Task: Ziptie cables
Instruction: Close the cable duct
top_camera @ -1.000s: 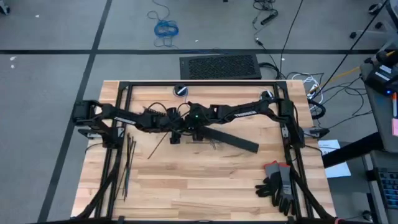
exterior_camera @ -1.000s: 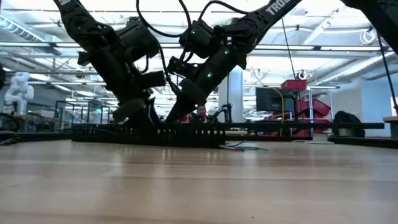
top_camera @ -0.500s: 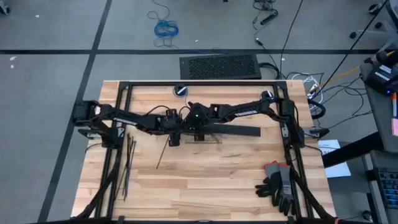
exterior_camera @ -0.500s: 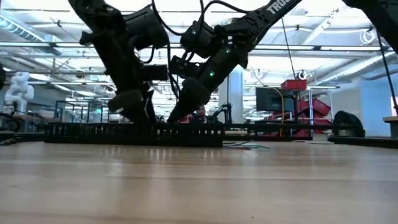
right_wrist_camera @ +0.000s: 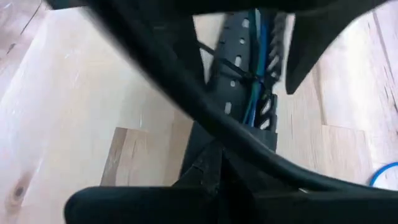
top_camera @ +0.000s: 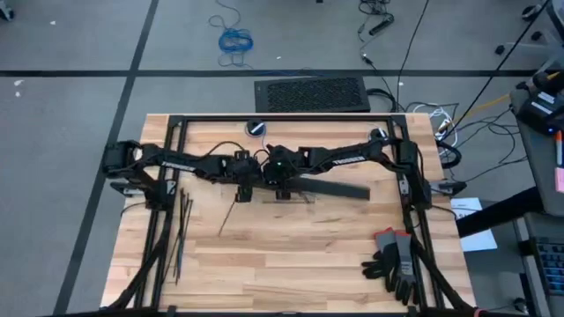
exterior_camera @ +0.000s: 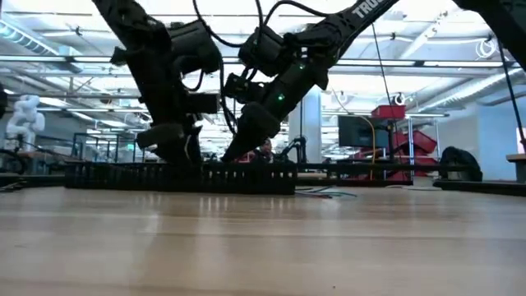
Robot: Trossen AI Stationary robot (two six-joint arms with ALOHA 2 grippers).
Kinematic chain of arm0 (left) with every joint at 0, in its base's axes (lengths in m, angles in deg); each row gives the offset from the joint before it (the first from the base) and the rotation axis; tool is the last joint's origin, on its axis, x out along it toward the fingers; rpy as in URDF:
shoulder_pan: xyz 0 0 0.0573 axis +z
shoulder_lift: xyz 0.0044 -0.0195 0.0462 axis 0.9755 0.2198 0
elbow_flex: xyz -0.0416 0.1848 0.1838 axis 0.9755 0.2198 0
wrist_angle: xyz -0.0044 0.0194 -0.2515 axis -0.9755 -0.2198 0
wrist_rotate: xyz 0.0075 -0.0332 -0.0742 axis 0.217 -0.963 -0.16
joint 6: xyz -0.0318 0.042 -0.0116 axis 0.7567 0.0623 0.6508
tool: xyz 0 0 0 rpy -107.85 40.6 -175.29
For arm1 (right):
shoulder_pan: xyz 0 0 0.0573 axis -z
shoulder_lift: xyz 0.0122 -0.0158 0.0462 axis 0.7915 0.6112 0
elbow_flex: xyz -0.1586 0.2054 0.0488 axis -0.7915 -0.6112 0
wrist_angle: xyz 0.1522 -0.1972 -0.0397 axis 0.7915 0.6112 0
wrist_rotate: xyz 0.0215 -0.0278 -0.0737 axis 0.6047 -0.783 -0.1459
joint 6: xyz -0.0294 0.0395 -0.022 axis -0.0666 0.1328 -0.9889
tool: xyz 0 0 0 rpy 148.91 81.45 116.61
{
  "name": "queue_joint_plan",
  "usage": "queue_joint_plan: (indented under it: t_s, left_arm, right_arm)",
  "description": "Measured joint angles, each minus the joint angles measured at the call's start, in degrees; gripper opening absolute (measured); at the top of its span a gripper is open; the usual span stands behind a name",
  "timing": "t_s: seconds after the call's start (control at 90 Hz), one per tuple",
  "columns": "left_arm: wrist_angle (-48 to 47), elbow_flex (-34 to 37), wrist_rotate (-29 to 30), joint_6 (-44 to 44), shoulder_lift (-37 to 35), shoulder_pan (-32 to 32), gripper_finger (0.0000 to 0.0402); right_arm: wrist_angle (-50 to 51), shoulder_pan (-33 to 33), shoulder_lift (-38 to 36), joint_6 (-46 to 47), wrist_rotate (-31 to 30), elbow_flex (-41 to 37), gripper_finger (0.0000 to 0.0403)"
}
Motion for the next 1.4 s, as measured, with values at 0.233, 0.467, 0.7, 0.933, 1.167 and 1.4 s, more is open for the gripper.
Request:
queue_joint_plan:
  t_s: [0.233, 0.467, 0.7, 0.933, 1.167, 1.4]
  left_arm:
    - [3.87, 1.7, -7.46, -7.23, -0.16, 6.74, 0.029]
    - [7.85, 5.07, -12.1, -4.06, -0.26, 9.65, 0.029]
    - [14.03, 9.03, -11.03, 6.64, 0.1, 4.48, 0.029]
    - [18.04, 8.96, -8.96, 14.89, 1.72, -2.96, 0.029]
    - [14.26, 5.38, -8.95, 16.88, 1.53, -8.46, 0.029]
    - [12.67, 3.05, -9.86, 16.6, 1.57, -9.36, 0.029]
  right_arm:
    - [1.17, 0.0, -0.04, -1.82, 1.05, 0.07, 0.0]
    - [1.67, 0.02, -0.09, -2.28, 1.01, 0.07, 0.0]
    - [2.88, 0.02, -0.6, -2.9, 1.81, -0.01, 0.0]
    - [6.48, -0.15, -1.85, -3.4, 3.07, -0.15, 0.0]
    - [9.89, -0.97, -2.2, -4.41, 6.23, -0.07, 0.0]
    - [11.66, -2.55, -6.49, -5.18, 5.24, -0.54, 0.0]
